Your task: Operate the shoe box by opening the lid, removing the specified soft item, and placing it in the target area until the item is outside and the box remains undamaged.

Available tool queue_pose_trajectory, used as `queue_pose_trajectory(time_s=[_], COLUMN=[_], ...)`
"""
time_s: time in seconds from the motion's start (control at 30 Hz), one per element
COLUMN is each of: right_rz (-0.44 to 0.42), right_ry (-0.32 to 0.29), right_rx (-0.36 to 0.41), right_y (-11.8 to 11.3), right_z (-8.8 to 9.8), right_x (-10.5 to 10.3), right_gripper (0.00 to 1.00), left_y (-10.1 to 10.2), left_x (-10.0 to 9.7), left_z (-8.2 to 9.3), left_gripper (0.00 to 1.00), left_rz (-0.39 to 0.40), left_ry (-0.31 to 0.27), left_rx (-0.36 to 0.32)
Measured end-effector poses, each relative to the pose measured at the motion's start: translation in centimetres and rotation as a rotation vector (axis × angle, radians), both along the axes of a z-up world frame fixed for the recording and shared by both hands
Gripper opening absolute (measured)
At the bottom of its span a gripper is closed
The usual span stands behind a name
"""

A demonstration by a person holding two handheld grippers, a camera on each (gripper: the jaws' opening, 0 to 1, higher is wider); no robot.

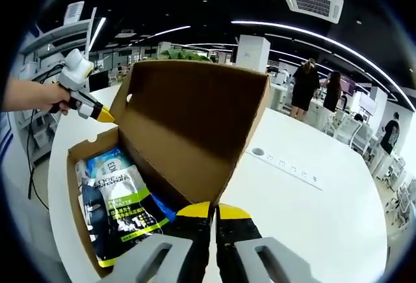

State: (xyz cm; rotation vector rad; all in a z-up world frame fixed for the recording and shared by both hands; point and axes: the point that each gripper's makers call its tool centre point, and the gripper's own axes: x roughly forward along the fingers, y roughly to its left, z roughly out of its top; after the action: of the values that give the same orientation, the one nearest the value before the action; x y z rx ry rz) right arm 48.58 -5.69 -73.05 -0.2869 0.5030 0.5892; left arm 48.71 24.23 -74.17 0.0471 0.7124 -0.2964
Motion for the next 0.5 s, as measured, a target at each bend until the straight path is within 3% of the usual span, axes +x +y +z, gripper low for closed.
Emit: queue_pose_trajectory(time_s=[0.5], right_rz=[-0.001], right_ry=[0.001], right_rx=[0.004], right_y=[-0.02], right_z=[-0.05], right_x=[0.39], right_gripper=[0.00], left_y=[-0.06], left_x=[-0.05], left_z=[-0.04], left_gripper=[0.00], left_rz=[0.005], left_ry=[0.013], left_rx=[-0.011])
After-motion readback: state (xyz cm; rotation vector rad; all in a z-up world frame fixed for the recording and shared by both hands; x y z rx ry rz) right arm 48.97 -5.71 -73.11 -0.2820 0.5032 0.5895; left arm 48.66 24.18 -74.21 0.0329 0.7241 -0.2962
